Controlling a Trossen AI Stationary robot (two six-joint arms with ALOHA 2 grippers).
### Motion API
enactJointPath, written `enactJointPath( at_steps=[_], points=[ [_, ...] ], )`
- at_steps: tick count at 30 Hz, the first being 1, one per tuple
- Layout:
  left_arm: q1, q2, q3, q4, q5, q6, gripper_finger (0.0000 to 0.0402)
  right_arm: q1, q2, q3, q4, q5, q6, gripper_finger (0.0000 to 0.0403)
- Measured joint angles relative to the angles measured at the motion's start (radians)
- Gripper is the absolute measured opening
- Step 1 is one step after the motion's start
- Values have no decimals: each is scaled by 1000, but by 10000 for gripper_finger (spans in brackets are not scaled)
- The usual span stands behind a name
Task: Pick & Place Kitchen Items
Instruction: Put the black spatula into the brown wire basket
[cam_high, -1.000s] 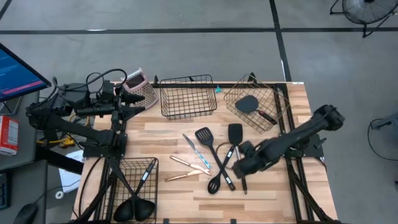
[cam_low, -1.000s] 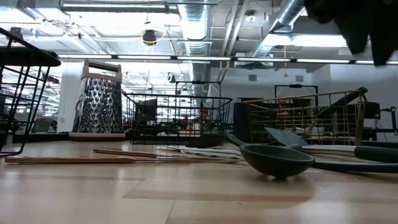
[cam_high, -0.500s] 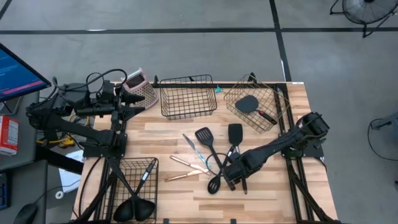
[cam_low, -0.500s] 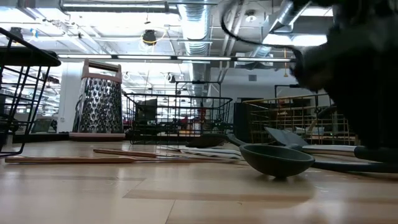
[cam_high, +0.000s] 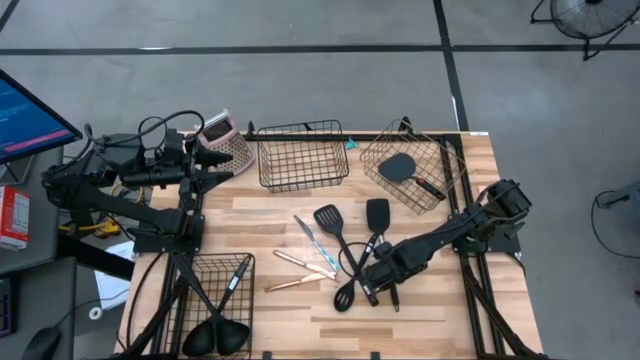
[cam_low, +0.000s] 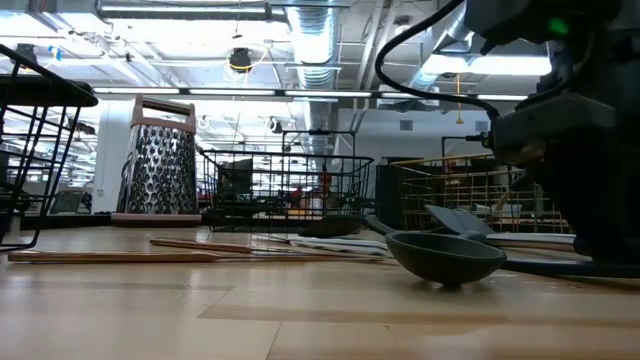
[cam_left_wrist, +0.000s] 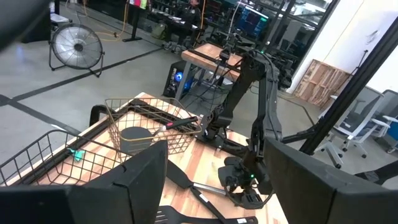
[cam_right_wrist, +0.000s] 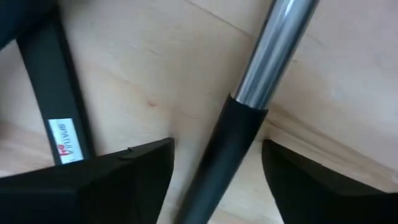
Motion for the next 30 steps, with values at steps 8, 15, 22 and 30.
enactJointPath(
  at_steps=[8, 15, 22, 30],
  points=[
    [0, 0, 0, 1, 0, 0, 250, 0, 2, 0, -51, 1, -20, 130],
    [0, 0, 0, 1, 1, 0, 250, 0, 3, -1, -56, 2, -12, 75],
    [0, 0, 0, 1, 1, 0, 250, 0, -15, -3, -58, 4, -16, 71],
    [0, 0, 0, 1, 2, 5, 250, 2, -110, -5, -102, 19, -34, 69]
  ],
)
